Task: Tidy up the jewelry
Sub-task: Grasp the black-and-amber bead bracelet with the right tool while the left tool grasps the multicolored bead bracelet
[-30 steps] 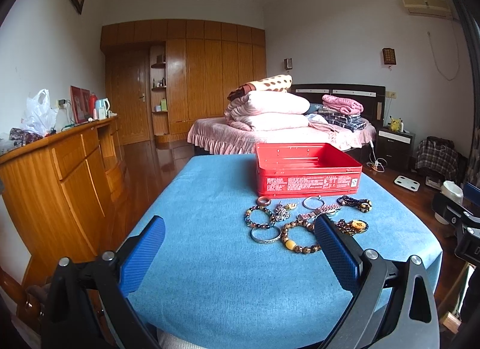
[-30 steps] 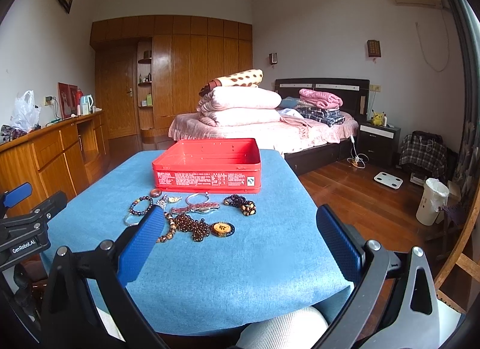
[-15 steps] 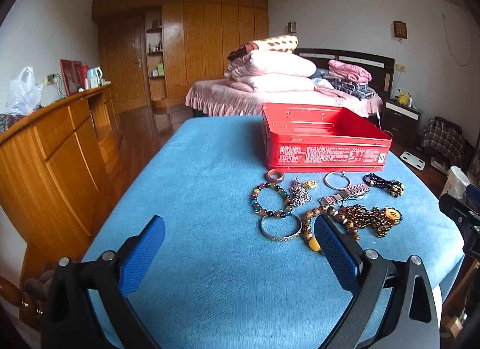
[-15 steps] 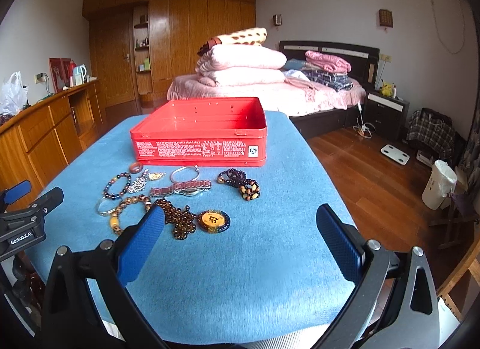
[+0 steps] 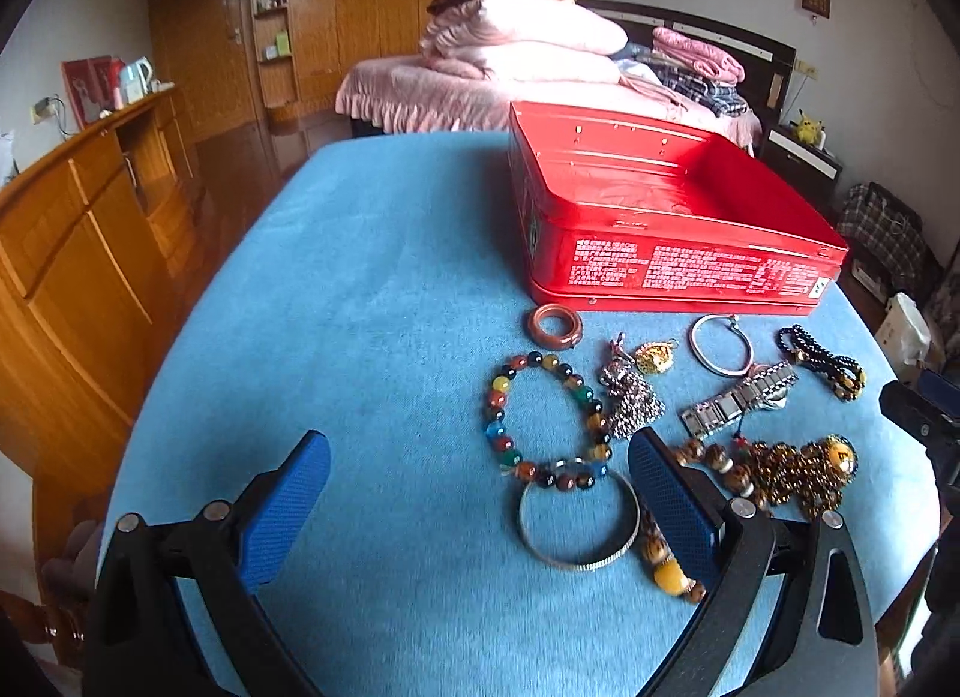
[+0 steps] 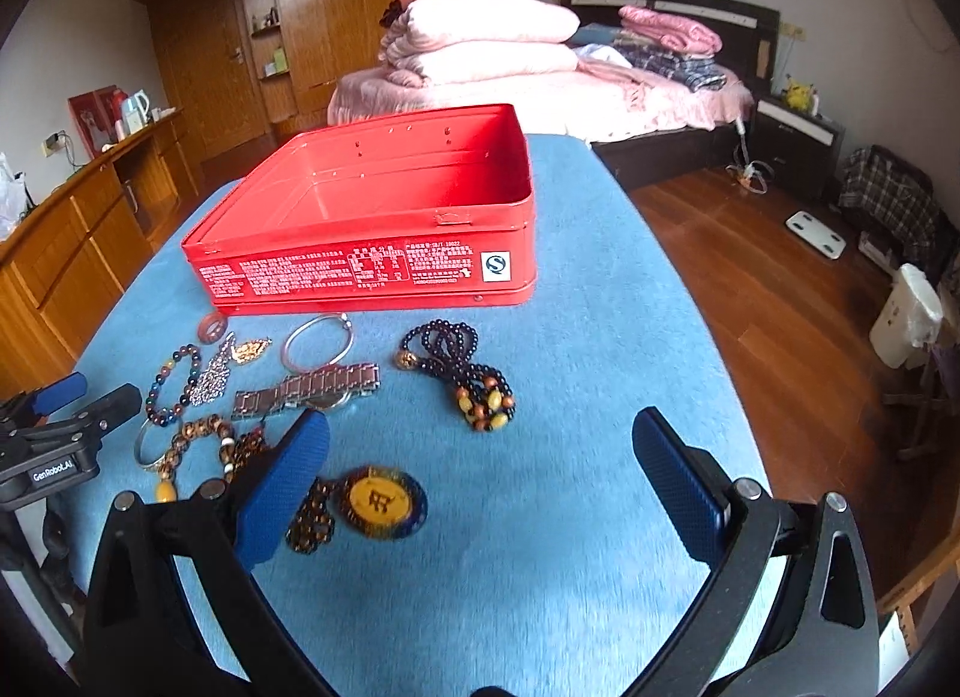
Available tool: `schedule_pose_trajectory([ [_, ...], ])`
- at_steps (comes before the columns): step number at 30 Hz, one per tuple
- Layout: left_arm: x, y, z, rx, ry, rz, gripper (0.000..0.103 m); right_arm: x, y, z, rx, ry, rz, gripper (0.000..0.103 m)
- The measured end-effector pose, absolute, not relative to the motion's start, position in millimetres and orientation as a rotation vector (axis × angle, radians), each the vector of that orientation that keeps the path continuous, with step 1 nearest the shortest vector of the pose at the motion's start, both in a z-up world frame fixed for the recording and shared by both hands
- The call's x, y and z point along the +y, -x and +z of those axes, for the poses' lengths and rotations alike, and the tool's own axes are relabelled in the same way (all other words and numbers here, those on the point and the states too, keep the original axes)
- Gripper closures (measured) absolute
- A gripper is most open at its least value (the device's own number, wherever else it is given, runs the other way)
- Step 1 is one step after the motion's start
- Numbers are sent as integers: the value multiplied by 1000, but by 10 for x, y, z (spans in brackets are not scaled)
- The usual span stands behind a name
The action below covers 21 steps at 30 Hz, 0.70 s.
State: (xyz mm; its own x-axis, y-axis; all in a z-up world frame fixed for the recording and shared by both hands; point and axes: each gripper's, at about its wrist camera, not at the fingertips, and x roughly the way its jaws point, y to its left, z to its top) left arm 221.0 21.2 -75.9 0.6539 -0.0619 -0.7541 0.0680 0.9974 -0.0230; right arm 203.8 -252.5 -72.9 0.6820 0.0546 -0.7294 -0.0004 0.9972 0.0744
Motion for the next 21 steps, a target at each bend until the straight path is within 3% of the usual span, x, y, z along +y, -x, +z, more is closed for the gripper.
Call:
schedule_pose_trajectory([
  [5,273,-2398,-806,929,16,-91,8,-2552,-2325,-783,882,-58,108,5],
  [10,319,-2516,-853,988,30,-112,20,-2533,-2532,-859,935,-26,154,6],
  [13,332,-2573,-889,1027,46,-141,30,-2510,-2600,-893,955,-5,177,16],
  [15,348,-2593,-897,1039,40,-143,31,-2493,-2632,-927,977,-1,197,32],
  [19,357,-2647,-894,1051,21,-151,39,-2521,-2703,-971,1000,10,196,32],
  [21,363,-2677,-888,1060,5,-144,49,-2553,-2747,-988,1012,9,196,35],
])
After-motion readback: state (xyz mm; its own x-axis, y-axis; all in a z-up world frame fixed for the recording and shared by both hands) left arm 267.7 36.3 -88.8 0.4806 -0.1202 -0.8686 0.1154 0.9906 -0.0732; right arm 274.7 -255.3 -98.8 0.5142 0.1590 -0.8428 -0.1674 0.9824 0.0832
